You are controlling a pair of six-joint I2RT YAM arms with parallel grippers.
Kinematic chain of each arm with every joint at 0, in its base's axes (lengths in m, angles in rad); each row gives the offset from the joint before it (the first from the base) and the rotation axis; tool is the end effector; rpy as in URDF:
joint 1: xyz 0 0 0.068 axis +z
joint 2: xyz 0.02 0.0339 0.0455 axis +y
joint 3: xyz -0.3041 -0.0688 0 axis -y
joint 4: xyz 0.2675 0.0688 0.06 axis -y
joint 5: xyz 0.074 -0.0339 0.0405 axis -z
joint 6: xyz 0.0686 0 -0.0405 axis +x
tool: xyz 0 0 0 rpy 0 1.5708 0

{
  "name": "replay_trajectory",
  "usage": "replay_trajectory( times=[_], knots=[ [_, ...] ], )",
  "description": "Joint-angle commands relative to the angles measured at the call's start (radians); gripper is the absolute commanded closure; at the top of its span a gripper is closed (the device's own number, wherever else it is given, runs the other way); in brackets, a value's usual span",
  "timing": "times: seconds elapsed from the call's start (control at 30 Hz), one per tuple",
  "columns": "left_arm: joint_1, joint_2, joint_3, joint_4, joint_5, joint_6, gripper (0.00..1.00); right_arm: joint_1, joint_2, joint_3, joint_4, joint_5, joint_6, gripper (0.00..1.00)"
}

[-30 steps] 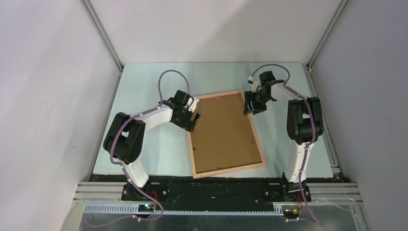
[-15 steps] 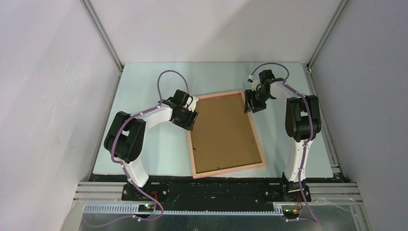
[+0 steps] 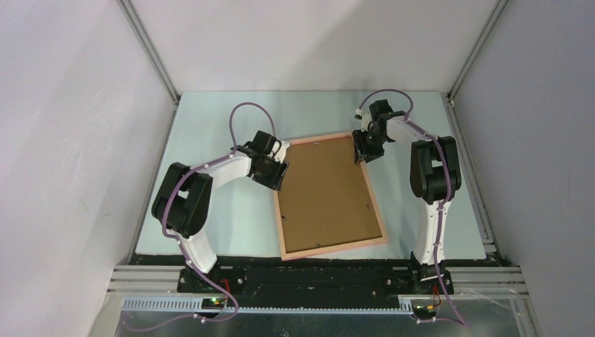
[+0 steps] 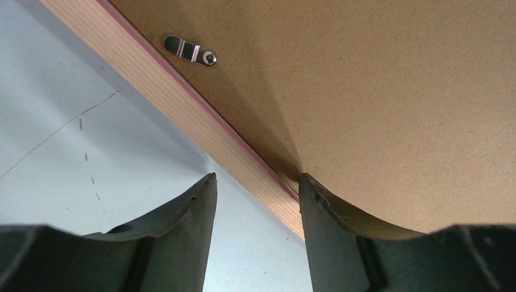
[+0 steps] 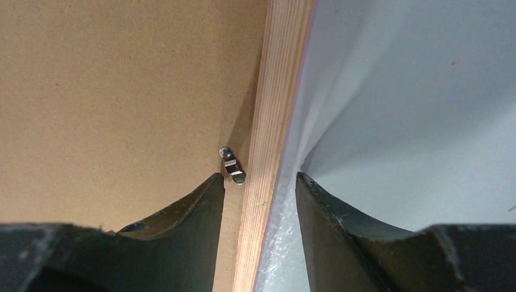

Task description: Put the photo into the frame

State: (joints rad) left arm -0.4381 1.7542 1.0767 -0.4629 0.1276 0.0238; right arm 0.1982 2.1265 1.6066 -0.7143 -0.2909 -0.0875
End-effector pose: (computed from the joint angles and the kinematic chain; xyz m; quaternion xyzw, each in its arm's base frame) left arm 0.3411 -0.1694 0.1625 0.2364 0.9459 -0.1048 0.1957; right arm 0.4751 0.1155 0.1591 -0.1629 0.9621 0.1518 0.1576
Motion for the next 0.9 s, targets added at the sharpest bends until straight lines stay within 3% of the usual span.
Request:
replay_trajectory(
  times=[0.0,0.43,0.87],
  knots=[
    [0.006,-0.004,0.032,0.001,0.011,-0.004,0.43,0.012,0.017,0.038,-0.011,0.044,-0.021,0.50],
    [0.006,-0.006,0.030,0.001,0.009,0.004,0.43,0.012,0.053,0.081,-0.005,0.055,-0.009,0.68],
    [0.006,-0.001,0.028,0.001,0.014,0.011,0.44,-0.011,0.069,0.113,-0.006,0.019,0.014,0.68]
  ],
)
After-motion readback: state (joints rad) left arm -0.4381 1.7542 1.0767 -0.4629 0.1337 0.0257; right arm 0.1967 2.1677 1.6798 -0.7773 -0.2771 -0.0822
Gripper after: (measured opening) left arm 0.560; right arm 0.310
